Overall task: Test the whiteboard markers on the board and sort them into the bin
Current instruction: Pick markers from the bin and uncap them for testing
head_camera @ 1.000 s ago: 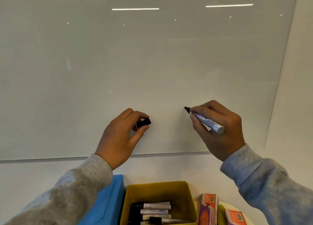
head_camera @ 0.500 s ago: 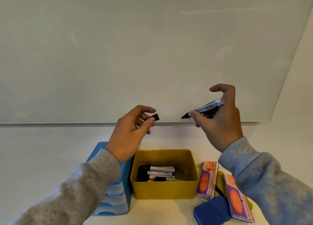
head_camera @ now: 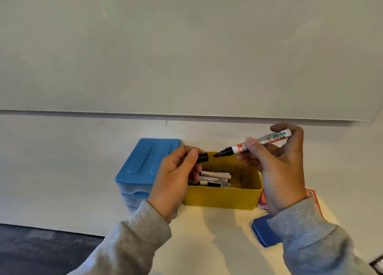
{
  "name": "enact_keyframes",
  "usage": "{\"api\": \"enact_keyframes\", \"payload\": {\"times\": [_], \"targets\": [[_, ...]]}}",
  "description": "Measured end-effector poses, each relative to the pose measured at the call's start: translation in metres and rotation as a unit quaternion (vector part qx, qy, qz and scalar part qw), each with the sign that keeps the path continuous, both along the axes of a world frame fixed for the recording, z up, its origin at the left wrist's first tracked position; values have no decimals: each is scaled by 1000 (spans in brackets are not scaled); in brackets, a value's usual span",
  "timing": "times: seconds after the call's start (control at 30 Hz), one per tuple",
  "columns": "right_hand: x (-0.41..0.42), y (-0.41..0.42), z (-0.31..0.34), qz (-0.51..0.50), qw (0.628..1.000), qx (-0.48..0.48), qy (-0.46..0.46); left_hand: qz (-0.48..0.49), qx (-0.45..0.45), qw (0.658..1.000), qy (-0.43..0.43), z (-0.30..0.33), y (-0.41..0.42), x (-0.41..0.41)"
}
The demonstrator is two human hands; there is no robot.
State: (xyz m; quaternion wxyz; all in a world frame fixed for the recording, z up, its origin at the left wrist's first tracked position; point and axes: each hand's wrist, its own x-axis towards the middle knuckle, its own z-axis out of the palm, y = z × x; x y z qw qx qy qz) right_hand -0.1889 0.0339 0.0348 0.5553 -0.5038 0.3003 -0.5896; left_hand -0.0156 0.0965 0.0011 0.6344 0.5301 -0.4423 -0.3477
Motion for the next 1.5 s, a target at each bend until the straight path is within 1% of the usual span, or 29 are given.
{"api": "enact_keyframes", "payload": {"times": [0.07,0.17,0.33,0.47,0.57,0.63,0.67,0.7,0.77,0.8,0.83,0.87,0.9,0.97,1.03,1.13,1.2,1.27,1.33,1.4,1.5], "targets": [[5,5,-6,7,999,15,-32,13,2,1000,24,-2,2,-1],[8,9,-12,4,999,28,-47,26,0,999,24,-5,4,-2],[8,13,-15,2,999,30,-38,13,-5,999,43,-8,8,-8],[11,11,-22,28,999,22,-25,-1,-23,999,27,-6,7,-14],[5,5,-26,49,998,1,33,10,-31,998,-50,-4,5,-13],[-3,0,-26,65,989,-38,129,22,-39,992,-121,-2,4,-9],[-6,-2,-26,79,979,-60,180,28,-48,984,-170,-1,4,-6],[-8,-3,-26,98,968,-79,217,39,-58,969,-235,-2,4,-1],[-9,-1,-27,137,946,-112,273,80,-62,920,-378,-5,7,12],[-7,2,-28,147,934,-134,295,101,-60,895,-431,-7,10,19],[-6,6,-29,154,925,-157,310,114,-58,878,-461,-8,17,25],[-3,10,-29,162,918,-178,314,121,-55,871,-472,-9,21,29],[0,14,-31,174,915,-192,311,126,-50,872,-470,-11,28,31],[8,21,-34,196,908,-213,305,132,-50,884,-445,-14,41,33],[14,26,-39,221,904,-218,294,148,-62,891,-424,-17,52,33],[21,34,-43,255,904,-210,270,159,-91,884,-431,-20,67,35],[21,38,-42,276,908,-191,251,166,-108,870,-452,-20,73,36],[19,39,-42,300,912,-159,230,175,-123,849,-484,-19,77,33],[16,39,-42,310,912,-136,229,173,-139,832,-508,-23,78,30],[13,39,-44,311,912,-108,245,172,-146,824,-519,-28,78,27],[9,39,-49,333,914,-24,231,172,-151,820,-524,-33,77,24]]}}
